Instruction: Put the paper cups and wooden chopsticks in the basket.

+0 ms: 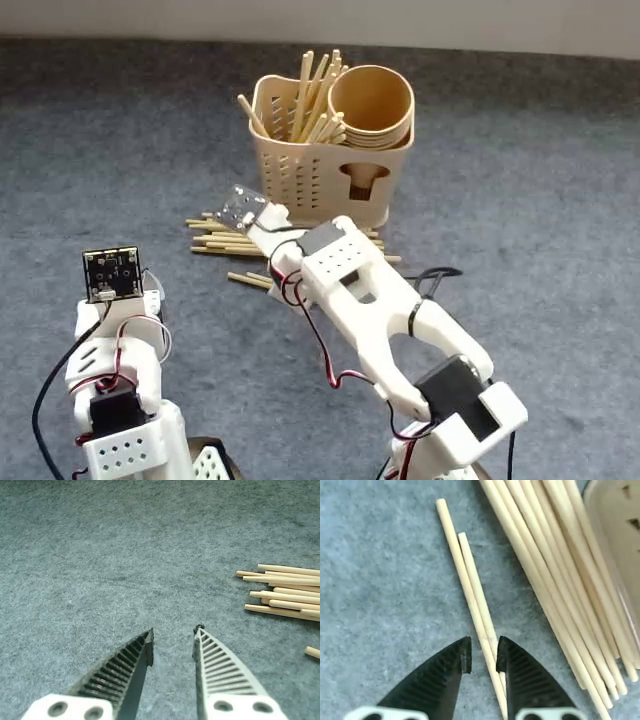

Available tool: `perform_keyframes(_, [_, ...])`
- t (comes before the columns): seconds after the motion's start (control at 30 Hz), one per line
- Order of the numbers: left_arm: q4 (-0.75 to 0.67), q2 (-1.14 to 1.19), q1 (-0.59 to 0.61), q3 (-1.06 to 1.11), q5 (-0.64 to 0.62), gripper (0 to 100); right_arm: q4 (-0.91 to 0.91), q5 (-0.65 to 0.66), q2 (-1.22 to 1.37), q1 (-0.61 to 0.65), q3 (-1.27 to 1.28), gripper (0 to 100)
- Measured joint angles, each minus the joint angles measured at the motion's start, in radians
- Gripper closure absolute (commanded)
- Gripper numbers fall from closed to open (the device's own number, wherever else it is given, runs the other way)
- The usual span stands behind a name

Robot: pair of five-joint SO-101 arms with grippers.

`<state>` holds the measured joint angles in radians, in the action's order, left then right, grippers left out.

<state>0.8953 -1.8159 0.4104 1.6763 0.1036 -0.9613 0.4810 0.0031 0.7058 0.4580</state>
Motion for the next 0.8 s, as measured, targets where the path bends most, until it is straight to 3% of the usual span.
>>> perform_keyframes(0.57, [0.0, 0.0, 0.0, 0.0, 0.0, 86, 0.084, 0.003, 0.002, 0.035, 0.046, 90.1])
perform_keyframes(0.8, [0.009, 0.0, 0.0, 0.0, 0.0, 86, 0.103, 0.021, 0.13, 0.029, 0.04, 90.1])
